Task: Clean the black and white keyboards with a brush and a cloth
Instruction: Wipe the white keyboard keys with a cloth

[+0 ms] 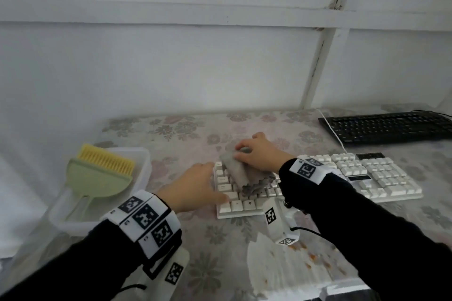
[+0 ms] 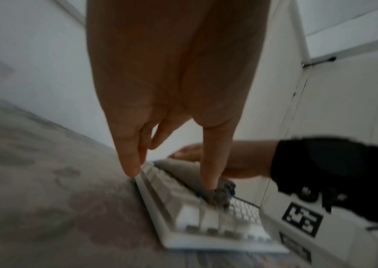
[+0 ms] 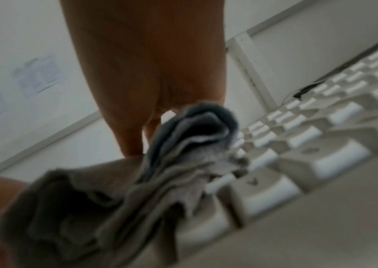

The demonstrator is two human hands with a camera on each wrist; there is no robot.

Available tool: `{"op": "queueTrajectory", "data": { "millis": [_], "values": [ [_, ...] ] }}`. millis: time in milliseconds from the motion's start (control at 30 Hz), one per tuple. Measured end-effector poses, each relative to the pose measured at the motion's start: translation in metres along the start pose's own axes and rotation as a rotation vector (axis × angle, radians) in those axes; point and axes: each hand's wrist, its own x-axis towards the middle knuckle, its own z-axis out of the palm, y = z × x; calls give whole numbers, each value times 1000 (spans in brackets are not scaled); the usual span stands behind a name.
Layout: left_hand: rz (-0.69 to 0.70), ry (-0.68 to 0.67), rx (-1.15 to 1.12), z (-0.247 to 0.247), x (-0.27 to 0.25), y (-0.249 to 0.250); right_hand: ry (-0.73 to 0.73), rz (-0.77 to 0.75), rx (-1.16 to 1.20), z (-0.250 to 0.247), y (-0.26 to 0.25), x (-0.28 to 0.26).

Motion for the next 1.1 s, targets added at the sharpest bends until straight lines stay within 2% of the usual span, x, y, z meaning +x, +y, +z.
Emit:
{"op": "queueTrajectory", "data": {
  "millis": [133, 233, 433, 633, 800, 1100],
  "values": [
    [-42, -57, -57, 18, 11, 2, -141, -139, -279, 2, -12, -13],
    [-124, -92, 0, 25, 20, 2, -218, -154, -366, 4, -13, -12],
    [-244, -65, 59, 32, 28, 7, -284, -201, -309, -1, -13, -10],
    [-223, -55, -152, 32, 36, -6, -267, -219, -221, 1, -17, -4],
    [-189, -21, -238, 34, 35, -10, -296, -262, -154, -2, -29, -5],
    [-146, -15, -381, 39, 30, -3, -304, -207, -111, -26, -15, -3]
  ]
}}
